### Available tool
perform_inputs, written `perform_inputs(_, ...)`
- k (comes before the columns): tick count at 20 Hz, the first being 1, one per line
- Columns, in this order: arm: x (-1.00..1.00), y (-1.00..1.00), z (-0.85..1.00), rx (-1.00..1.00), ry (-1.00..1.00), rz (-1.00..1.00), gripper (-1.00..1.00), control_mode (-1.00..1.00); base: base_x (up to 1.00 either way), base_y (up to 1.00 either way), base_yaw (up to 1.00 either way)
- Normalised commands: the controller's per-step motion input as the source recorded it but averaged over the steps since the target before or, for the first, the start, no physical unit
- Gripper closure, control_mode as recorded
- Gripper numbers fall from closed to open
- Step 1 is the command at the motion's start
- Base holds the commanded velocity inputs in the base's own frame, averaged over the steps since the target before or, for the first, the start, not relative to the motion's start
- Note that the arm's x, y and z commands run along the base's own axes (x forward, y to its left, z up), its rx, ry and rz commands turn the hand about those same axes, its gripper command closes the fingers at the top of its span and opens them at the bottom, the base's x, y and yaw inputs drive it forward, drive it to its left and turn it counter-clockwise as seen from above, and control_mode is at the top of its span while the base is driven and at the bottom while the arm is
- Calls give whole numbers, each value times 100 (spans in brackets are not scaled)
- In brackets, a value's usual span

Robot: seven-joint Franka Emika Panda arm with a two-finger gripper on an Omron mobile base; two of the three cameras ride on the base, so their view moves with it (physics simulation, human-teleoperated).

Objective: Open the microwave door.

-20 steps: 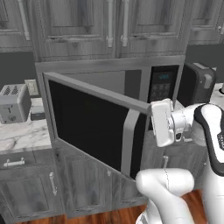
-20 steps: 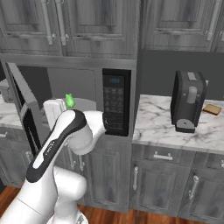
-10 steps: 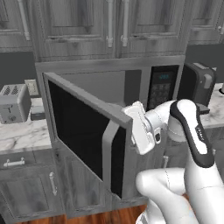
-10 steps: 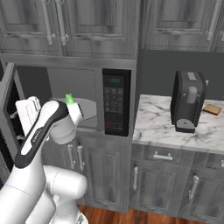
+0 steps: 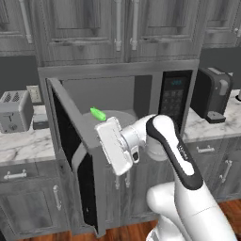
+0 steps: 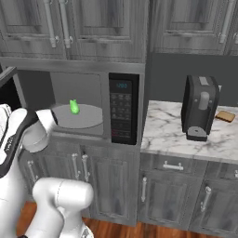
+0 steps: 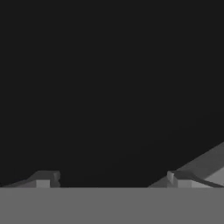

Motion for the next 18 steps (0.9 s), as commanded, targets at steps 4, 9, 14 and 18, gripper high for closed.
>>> perform_inputs(4, 24, 100, -2, -7, -10, -10, -100, -100, 0, 0, 0)
perform_inputs(9, 6, 27, 0, -1, -3, -4, -100, -100, 0, 0, 0)
perform_inputs(14, 9, 13, 0, -4, 4, 0, -100, -100, 0, 0, 0)
perform_inputs(18, 2, 100, -31, -38, -1, 0, -100, -100, 0, 0, 0)
